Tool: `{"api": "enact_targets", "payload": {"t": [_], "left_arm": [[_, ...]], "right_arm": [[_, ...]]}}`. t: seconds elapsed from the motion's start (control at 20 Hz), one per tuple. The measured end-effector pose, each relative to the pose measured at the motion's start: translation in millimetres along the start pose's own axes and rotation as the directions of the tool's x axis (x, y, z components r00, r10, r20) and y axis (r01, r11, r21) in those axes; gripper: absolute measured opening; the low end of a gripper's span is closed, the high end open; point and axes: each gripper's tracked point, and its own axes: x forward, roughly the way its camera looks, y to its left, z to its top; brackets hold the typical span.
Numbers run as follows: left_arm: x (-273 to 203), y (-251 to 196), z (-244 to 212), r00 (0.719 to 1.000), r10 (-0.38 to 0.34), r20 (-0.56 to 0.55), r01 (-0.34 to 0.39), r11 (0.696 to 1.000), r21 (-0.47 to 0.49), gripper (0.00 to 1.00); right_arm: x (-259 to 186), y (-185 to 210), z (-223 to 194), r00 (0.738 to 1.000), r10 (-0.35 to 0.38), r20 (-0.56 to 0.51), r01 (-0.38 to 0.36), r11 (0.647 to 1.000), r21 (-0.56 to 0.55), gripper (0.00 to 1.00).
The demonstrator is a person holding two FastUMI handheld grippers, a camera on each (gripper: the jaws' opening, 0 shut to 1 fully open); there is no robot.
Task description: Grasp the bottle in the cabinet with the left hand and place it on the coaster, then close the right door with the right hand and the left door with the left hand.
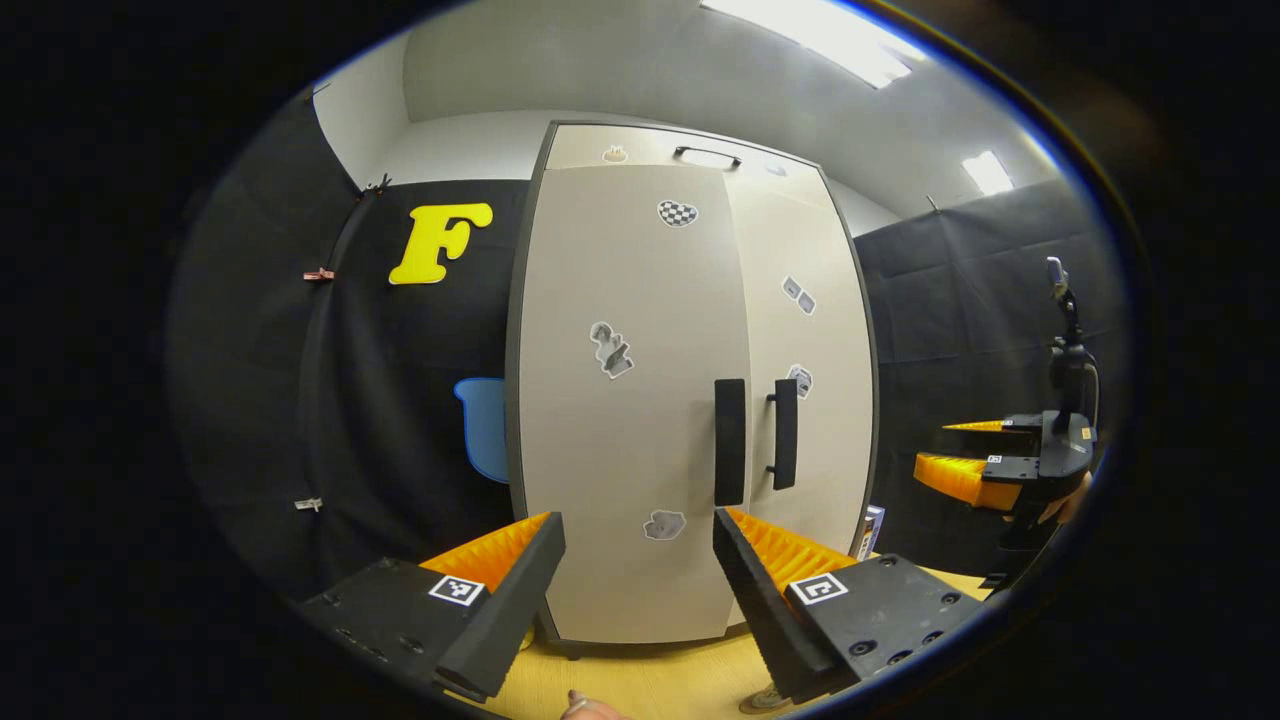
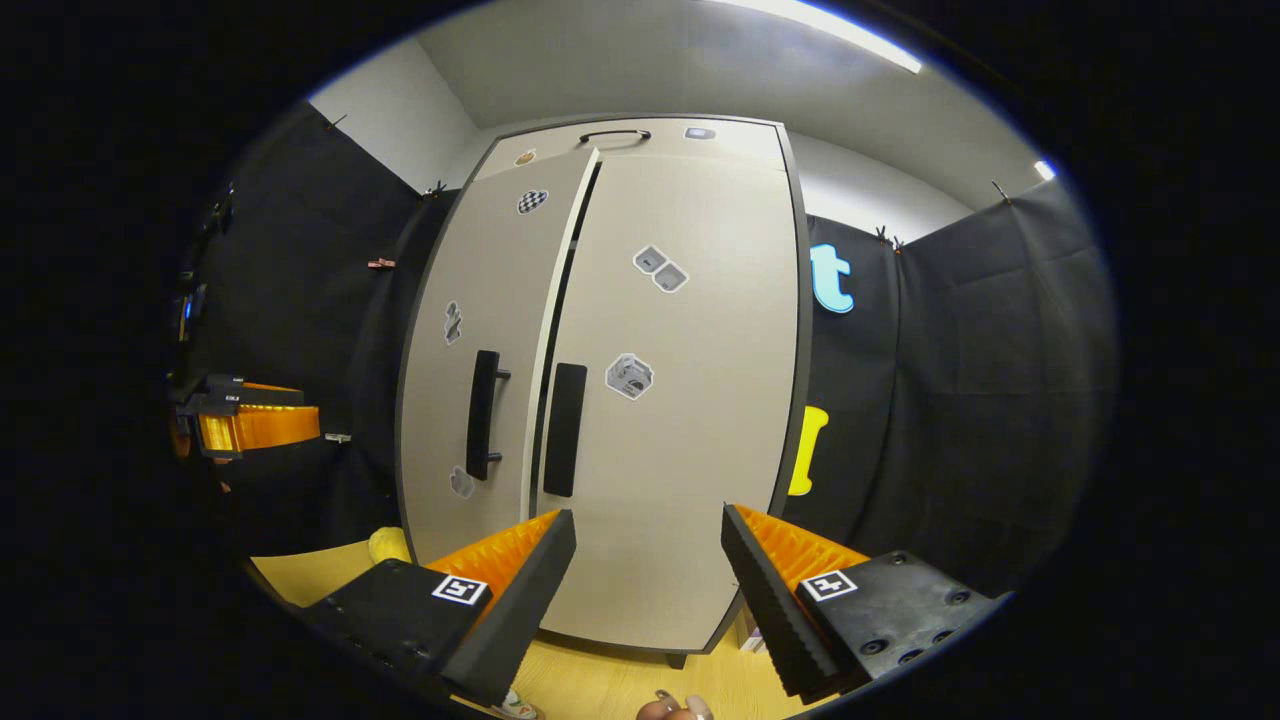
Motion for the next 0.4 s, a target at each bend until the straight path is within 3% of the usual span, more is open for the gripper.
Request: {"api": "enact_targets", "payload": {"t": [0.4], "left_arm": [[-5.9, -4.4, 0.8, 1.000, -0.009, 0.002, 0.009, 1.000, 0.004, 0.95]], "right_arm": [[-1.3, 3.9, 9.1, 1.000, 0.002, 0.013, -0.002, 1.000, 0.021, 0.98]]}}
